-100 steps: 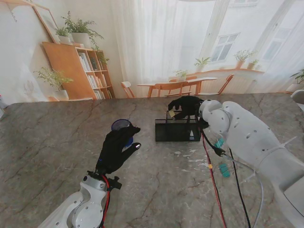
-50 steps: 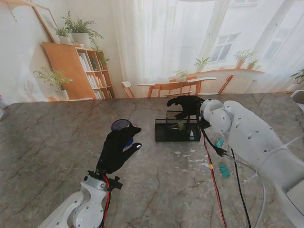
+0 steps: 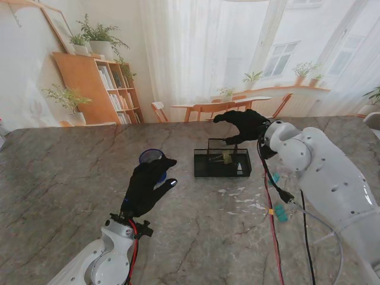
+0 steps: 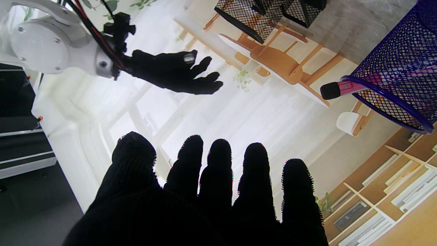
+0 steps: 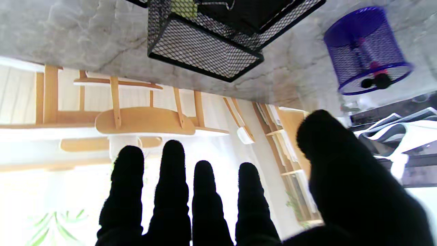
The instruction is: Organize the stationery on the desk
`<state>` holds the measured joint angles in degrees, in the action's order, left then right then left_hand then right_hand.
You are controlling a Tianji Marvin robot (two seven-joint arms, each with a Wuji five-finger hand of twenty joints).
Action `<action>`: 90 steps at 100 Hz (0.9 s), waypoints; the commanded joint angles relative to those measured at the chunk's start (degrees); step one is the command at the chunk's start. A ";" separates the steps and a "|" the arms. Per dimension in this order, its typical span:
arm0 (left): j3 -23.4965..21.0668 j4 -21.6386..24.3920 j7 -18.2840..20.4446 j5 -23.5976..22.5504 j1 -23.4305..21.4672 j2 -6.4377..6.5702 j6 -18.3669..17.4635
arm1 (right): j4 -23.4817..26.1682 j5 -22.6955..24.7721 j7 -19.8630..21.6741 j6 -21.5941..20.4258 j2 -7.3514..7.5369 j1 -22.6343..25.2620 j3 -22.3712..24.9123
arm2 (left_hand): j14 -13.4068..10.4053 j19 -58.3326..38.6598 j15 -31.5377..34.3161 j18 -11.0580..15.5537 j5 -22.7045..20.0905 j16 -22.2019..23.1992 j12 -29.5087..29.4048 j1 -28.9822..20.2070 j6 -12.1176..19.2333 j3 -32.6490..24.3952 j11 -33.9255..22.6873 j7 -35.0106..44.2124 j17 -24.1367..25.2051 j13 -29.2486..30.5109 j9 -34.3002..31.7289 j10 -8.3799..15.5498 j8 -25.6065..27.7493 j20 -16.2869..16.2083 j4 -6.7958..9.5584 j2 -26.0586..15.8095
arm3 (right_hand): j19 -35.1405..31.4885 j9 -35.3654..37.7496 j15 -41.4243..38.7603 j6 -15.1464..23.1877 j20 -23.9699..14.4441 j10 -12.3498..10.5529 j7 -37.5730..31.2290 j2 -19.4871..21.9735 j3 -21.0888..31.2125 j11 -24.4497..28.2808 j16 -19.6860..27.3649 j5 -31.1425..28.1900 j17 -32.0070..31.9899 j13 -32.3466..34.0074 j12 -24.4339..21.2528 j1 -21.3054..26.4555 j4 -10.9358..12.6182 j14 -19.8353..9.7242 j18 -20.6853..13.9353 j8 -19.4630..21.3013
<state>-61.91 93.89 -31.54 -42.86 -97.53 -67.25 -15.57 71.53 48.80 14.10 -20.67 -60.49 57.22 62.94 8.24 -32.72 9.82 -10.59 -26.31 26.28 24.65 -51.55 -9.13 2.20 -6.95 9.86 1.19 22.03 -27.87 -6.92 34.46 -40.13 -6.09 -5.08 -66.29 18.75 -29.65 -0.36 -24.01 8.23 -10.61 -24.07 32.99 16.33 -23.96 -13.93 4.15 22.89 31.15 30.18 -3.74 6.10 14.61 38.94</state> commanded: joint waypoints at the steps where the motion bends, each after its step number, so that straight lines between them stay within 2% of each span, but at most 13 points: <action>1: 0.35 -0.15 -0.28 0.24 -0.12 -0.27 -0.32 | 1.96 0.72 1.26 -1.32 2.09 2.24 1.70 | -1.12 1.62 0.43 -0.30 -1.15 0.34 0.30 -0.67 1.47 0.87 0.12 0.57 0.38 0.61 -0.20 1.25 0.70 0.54 2.19 -3.65 | 1.63 0.59 2.74 -0.79 1.36 0.81 -0.39 1.92 -2.46 -2.19 1.27 -0.85 -1.89 -1.54 -1.11 -2.79 0.71 1.21 2.05 1.45; 14: 0.55 -0.24 -0.45 0.22 -0.02 -0.31 -0.51 | 8.70 3.77 4.01 -4.40 3.05 9.20 9.36 | -1.12 1.63 0.39 -0.30 -1.11 0.32 0.29 -0.70 1.48 0.86 0.14 0.56 0.37 0.53 -0.18 1.27 0.70 0.53 2.19 -3.65 | 3.52 1.59 6.81 -1.44 2.45 1.45 -0.65 4.87 -4.73 -4.43 2.02 -1.86 -3.67 -2.82 -1.48 -7.40 0.48 2.30 2.26 1.68; 29: 0.80 -0.32 -0.63 0.29 0.07 -0.36 -0.77 | 15.53 7.48 5.55 -6.91 3.65 17.63 17.35 | -1.20 1.60 0.41 -0.34 -1.13 0.33 0.29 -0.68 1.50 0.89 0.12 0.56 0.32 0.61 -0.24 1.29 0.71 0.50 2.18 -3.65 | 3.85 4.24 7.50 -1.62 2.50 2.02 -2.03 6.10 -5.18 -4.32 1.77 -4.12 -4.02 -2.58 -1.09 -9.37 0.35 2.63 2.43 2.43; 47: 0.99 -0.38 -1.10 0.46 0.06 -0.50 -1.08 | 22.14 10.30 7.70 -8.91 4.05 27.32 25.24 | -1.16 1.61 0.38 -0.51 -1.12 0.31 0.28 -0.64 1.57 0.87 0.14 0.56 0.34 0.60 -0.18 1.27 0.72 0.48 2.19 -3.66 | 3.52 7.12 5.96 -1.24 1.59 2.01 -5.38 6.19 -4.39 -3.35 -0.67 -4.76 -2.68 -0.64 2.02 -11.13 0.28 2.11 2.48 5.90; 58: 1.12 -0.52 -1.34 0.57 0.13 -0.57 -1.36 | 24.15 11.52 7.86 -10.98 4.16 32.27 28.89 | -1.19 1.63 0.37 -0.45 -1.14 0.31 0.28 -0.70 1.58 0.85 0.14 0.57 0.34 0.62 -0.19 1.33 0.72 0.49 2.20 -3.68 | 4.12 8.88 5.54 -0.42 1.19 1.11 -7.52 5.82 -4.11 -2.62 -1.29 -6.24 -2.38 -0.62 3.61 -11.31 0.21 1.02 1.59 8.23; 71: 1.32 -0.57 -1.68 0.73 0.18 -0.68 -1.69 | 25.88 15.12 6.91 -13.22 4.22 37.99 32.31 | -1.21 1.65 0.37 -0.44 -1.18 0.30 0.29 -0.65 1.55 0.90 0.11 0.59 0.32 0.66 -0.25 1.47 0.73 0.50 2.19 -3.72 | 4.48 9.66 5.28 0.46 0.80 0.26 -9.99 5.04 -3.64 -1.59 -1.32 -6.29 -1.78 -0.28 4.84 -11.18 0.21 0.51 0.97 11.47; 90: 1.56 -0.68 -2.11 0.92 0.22 -0.81 -2.20 | 27.47 19.92 5.26 -13.36 4.10 44.60 35.51 | -1.21 1.65 0.36 -0.44 -1.18 0.30 0.28 -0.63 1.61 0.91 0.11 0.59 0.33 0.65 -0.28 1.40 0.73 0.49 2.18 -3.75 | 3.84 9.09 4.52 -0.37 0.18 -0.12 -8.30 3.13 -2.93 -1.29 -1.47 -2.49 0.09 0.52 5.10 -9.30 0.35 0.07 0.74 12.00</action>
<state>-60.67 93.37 -33.37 -42.26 -97.20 -67.70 -17.32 99.51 67.99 18.41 -34.31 -56.67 99.98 98.14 8.24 -32.23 9.82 -10.67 -26.34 26.28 24.65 -51.55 -9.13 2.20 -6.95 9.86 1.19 22.03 -27.88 -6.92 34.46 -40.13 -6.09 -5.08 -62.57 28.16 -24.23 -0.36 -22.65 8.36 -19.85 -19.42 28.79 14.14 -24.66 -19.45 3.56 22.35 35.23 20.38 -3.74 6.72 15.64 49.68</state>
